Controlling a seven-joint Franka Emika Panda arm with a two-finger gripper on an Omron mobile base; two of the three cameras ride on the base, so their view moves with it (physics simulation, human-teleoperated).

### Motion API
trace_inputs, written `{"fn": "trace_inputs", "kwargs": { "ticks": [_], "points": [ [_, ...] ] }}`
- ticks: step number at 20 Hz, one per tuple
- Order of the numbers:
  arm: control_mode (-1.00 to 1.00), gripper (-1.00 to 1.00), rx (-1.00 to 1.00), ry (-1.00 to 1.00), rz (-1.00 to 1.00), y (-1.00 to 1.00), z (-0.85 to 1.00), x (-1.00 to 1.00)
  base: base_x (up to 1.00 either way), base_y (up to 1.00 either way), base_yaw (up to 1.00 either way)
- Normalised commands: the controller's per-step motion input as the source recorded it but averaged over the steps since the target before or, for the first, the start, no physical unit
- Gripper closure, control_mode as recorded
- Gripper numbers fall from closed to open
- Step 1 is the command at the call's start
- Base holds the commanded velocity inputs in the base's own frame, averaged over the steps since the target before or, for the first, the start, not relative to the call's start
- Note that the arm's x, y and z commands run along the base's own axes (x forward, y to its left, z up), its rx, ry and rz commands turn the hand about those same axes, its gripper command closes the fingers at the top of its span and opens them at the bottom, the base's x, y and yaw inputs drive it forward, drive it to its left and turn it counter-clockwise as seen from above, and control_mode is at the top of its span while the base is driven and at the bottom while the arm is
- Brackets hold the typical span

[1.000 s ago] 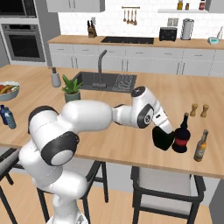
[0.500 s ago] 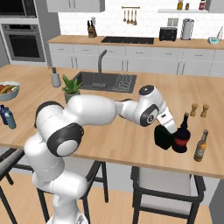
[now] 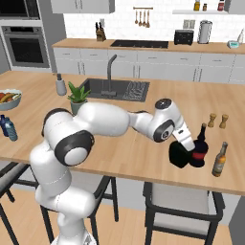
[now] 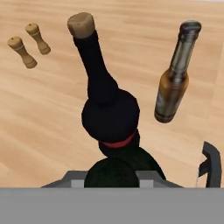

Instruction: Move the plastic bottles in the middle to the plastics group, and the glass bottles in the middle to the glass group.

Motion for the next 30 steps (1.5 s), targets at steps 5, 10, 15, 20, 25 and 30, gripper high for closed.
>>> {"fn": "trace_inputs", "kwargs": {
  "ticks": [5,10,15,20,25,30],
  "points": [
    [-1.0,1.0,0.0,0.0,0.0,0.0,-0.15,0.14,0.0,0.0,0.0],
    [-1.0,1.0,0.0,0.0,0.0,0.0,-0.17,0.1,0.0,0.0,0.0],
    [-1.0,1.0,0.0,0.0,0.0,0.0,-0.18,0.06,0.0,0.0,0.0],
    [-1.0,1.0,0.0,0.0,0.0,0.0,-0.01,0.0,0.0,0.0,0.0],
    [-1.0,1.0,0.0,0.0,-0.01,0.0,0.0,0.02,0.0,0.0,0.0],
    [-1.0,-1.0,0.0,0.0,0.0,0.0,0.0,0.0,0.0,0.0,0.0]
  ]
}}
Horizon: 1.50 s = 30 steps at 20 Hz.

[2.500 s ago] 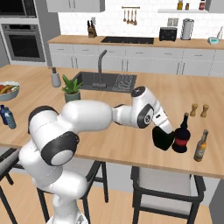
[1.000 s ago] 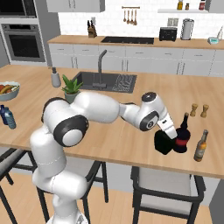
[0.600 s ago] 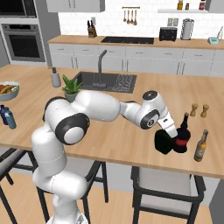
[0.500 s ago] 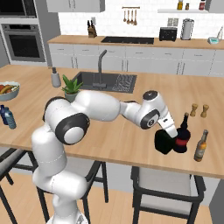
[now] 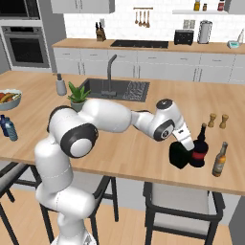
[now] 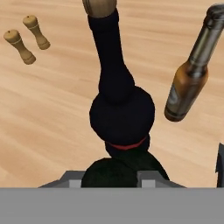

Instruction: Move the plastic bottles in the middle to the plastics group, and the glass bottles in the middle to the glass group.

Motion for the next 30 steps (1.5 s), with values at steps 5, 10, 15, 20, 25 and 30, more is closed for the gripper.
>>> {"fn": "trace_inputs", "kwargs": {
  "ticks": [5,10,15,20,25,30],
  "points": [
    [-1.0,-1.0,0.0,0.0,0.0,0.0,0.0,0.0,0.0,0.0,0.0],
    [-1.0,-1.0,0.0,0.0,0.0,0.0,0.0,0.0,0.0,0.0,0.0],
    [-1.0,-1.0,0.0,0.0,0.0,0.0,0.0,-0.06,0.0,0.0,0.0],
    [-1.0,-1.0,-0.01,-0.04,0.0,0.29,0.57,-0.54,0.0,0.0,0.0],
    [-1.0,-1.0,-0.01,-0.01,0.01,0.88,0.87,-0.33,0.0,0.0,0.0],
    [-1.0,-1.0,0.0,0.0,0.12,1.0,0.71,-0.13,0.0,0.0,0.0]
  ]
}}
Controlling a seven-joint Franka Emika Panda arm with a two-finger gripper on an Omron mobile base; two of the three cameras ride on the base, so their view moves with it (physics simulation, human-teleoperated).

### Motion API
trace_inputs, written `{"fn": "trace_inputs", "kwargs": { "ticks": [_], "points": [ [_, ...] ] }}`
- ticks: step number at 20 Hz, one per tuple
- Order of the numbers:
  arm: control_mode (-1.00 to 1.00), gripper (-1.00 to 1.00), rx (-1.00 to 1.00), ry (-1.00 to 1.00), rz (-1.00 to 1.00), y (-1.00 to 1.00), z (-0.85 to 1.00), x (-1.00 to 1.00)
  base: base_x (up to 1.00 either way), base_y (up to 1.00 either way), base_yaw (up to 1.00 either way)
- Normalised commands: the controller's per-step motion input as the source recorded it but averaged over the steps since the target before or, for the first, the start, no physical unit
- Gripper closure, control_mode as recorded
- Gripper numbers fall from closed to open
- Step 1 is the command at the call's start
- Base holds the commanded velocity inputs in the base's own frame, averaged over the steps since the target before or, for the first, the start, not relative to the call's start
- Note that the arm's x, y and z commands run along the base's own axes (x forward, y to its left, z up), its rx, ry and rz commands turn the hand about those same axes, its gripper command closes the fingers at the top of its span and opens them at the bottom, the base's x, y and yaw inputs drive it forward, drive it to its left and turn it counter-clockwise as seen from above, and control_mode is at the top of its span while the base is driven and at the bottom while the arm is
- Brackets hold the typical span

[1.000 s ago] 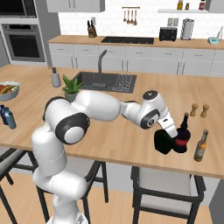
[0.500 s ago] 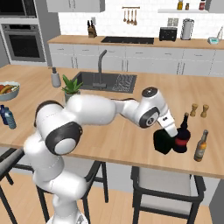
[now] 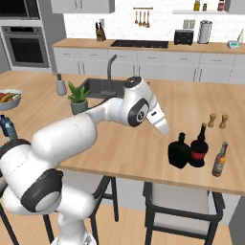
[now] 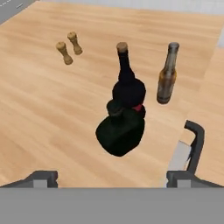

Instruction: Move the plastic bottles in the middle to the plastics group, and the glass bottles in the middle to the glass group.

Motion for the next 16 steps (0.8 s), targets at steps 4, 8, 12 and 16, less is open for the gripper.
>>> {"fn": "trace_inputs", "kwargs": {
  "ticks": [4,8,12,16],
  "points": [
    [-1.0,-1.0,0.0,0.02,0.25,1.0,0.64,-0.01,0.0,0.0,0.0],
    [-1.0,-1.0,0.01,0.13,0.39,1.0,0.48,-0.02,0.0,0.0,0.0],
    [-1.0,-1.0,0.0,0.14,0.45,1.0,0.33,-0.36,0.0,0.0,0.0],
    [-1.0,-1.0,0.0,0.03,0.45,1.0,0.17,-0.85,0.0,0.0,0.0]
  ]
}}
